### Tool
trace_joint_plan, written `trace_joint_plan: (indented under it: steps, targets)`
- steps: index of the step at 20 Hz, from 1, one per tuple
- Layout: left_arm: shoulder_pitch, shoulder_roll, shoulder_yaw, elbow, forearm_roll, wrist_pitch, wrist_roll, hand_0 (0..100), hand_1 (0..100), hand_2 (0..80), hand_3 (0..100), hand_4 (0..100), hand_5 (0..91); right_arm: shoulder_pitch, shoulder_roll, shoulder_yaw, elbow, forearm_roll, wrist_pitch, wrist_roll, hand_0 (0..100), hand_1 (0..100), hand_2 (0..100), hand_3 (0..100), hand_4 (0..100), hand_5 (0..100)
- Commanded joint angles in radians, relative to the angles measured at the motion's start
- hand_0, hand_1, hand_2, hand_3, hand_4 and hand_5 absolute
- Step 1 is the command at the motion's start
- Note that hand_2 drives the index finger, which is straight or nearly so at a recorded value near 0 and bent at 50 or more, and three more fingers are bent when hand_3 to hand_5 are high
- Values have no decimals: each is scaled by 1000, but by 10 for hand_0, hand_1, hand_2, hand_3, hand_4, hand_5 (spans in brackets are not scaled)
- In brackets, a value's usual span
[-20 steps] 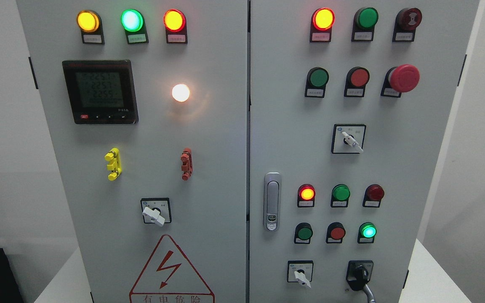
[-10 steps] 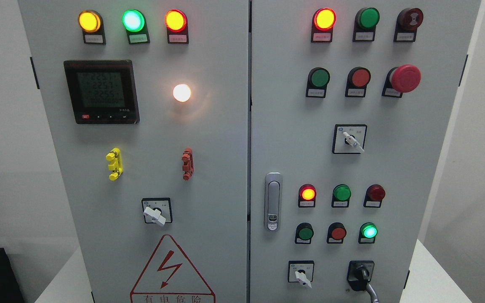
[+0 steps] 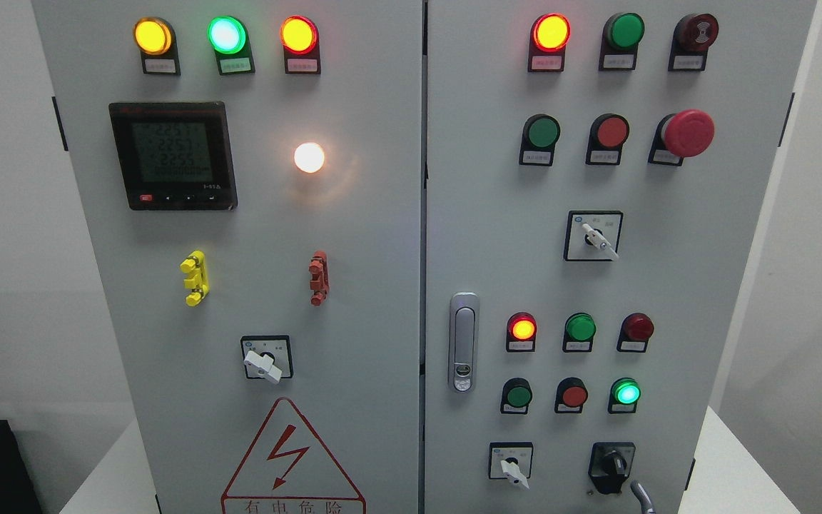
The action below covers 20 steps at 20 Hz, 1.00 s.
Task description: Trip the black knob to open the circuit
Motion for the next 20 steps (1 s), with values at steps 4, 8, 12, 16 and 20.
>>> trace_joint_plan:
  steps: [4,8,12,16,20]
  targets:
    - [-4,0,1,0,2,-2,0,120,389,0,0,0,0,-2,-4,-3,-34,-3,-13,0,927,859,0,1000,990,899]
    - [-2,0,1,0,2,-2,0,120,389,0,0,0,0,20,-1,-1,-60,-3,-12,-3,930,861,0,1000,990,898]
    - [-4,-2,1,0,2,-2,0,120,389,0,0,0,0,72,6,5,-112,-5,-10,-5,939,854,0,1000,986,893]
    - [-4,0,1,0,2,-2,0,120,389,0,0,0,0,127,9,10,-156,-5,-9,-5,955,850,0,1000,976,877]
    - [-4,0,1,0,2,-2,0,120,389,0,0,0,0,182,12,11,-198,-5,-10,-5,993,819,0,1000,932,858]
